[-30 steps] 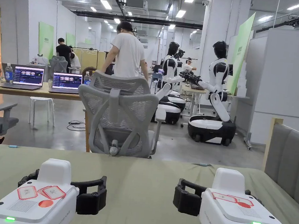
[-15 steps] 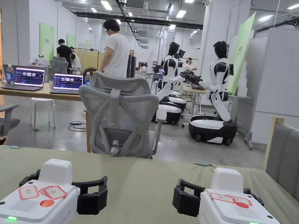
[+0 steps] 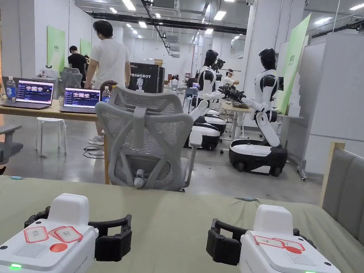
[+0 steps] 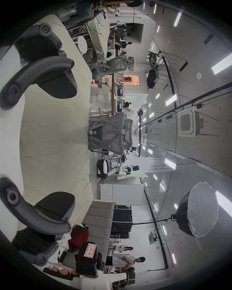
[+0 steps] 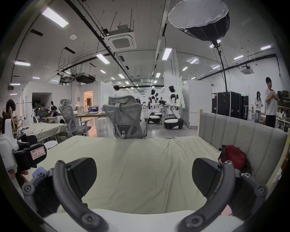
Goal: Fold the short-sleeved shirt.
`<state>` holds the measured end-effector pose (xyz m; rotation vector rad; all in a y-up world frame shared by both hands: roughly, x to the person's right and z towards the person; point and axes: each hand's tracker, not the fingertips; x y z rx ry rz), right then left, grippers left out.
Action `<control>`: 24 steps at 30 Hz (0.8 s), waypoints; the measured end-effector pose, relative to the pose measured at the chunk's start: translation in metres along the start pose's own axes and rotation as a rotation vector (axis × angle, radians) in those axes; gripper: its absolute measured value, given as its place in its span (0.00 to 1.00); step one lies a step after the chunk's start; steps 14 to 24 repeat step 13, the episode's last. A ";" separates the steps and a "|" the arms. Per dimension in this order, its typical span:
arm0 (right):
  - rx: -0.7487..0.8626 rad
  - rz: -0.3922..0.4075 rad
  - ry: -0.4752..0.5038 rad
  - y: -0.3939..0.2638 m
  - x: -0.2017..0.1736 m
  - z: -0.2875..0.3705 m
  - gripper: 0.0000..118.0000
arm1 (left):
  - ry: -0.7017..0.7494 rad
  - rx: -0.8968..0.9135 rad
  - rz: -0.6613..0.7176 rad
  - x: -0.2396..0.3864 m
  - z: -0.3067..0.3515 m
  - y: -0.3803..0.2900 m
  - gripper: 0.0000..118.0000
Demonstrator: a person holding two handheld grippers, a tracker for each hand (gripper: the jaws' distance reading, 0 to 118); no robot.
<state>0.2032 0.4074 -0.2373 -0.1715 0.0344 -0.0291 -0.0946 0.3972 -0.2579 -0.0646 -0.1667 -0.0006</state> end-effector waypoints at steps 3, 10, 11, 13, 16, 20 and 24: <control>0.003 -0.015 -0.009 0.000 0.001 -0.001 1.00 | 0.000 -0.002 0.003 -0.002 -0.002 -0.002 1.00; 0.022 -0.052 -0.031 -0.002 0.003 0.003 1.00 | 0.002 -0.001 0.009 -0.004 -0.003 -0.002 1.00; 0.032 -0.054 -0.027 -0.002 0.004 0.004 1.00 | 0.001 0.000 0.009 -0.004 -0.003 -0.002 1.00; 0.039 -0.050 -0.015 -0.002 0.004 0.006 1.00 | -0.001 0.000 0.006 -0.003 -0.003 -0.002 1.00; 0.039 -0.050 -0.015 -0.002 0.004 0.006 1.00 | -0.001 0.000 0.006 -0.003 -0.003 -0.002 1.00; 0.039 -0.050 -0.015 -0.002 0.004 0.006 1.00 | -0.001 0.000 0.006 -0.003 -0.003 -0.002 1.00; 0.039 -0.050 -0.015 -0.002 0.004 0.006 1.00 | -0.001 0.000 0.006 -0.003 -0.003 -0.002 1.00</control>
